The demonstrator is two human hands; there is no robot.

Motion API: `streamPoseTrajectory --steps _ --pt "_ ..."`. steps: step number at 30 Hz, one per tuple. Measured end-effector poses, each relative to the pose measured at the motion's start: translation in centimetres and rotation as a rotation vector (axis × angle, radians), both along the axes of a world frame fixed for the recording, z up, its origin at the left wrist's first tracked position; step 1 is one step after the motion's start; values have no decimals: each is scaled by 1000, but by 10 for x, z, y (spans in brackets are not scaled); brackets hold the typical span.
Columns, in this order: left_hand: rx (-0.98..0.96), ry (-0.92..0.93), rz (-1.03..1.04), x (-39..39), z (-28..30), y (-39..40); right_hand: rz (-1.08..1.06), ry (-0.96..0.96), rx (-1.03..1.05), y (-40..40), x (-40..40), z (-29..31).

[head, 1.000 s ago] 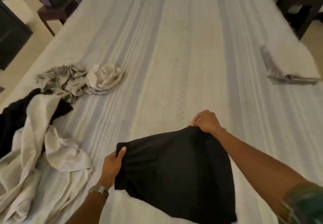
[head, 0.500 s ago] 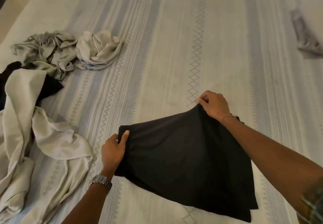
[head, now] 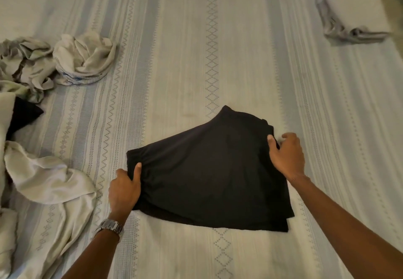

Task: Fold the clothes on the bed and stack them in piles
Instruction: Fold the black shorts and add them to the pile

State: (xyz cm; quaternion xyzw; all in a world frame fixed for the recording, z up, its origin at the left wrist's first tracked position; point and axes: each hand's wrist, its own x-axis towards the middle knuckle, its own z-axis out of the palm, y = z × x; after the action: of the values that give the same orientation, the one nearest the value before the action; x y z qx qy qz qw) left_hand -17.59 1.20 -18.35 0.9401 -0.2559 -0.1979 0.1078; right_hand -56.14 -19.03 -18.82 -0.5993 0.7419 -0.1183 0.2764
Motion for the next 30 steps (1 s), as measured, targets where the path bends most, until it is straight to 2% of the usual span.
streamPoseTrajectory --steps 7,11,16,20,27,30 --pt "2 1 45 -19 10 13 -34 0 533 81 -52 28" --pt "50 26 96 -35 20 30 -222 -264 718 118 -79 38" --pt "8 35 75 -37 18 37 -326 -512 559 138 -97 36" --pt "16 22 14 -30 21 44 -342 -590 527 150 -104 44" --pt "32 31 -23 -23 22 48 -445 -595 572 169 -105 42" --pt "34 45 -15 -21 20 49 -343 -393 417 182 -100 30"
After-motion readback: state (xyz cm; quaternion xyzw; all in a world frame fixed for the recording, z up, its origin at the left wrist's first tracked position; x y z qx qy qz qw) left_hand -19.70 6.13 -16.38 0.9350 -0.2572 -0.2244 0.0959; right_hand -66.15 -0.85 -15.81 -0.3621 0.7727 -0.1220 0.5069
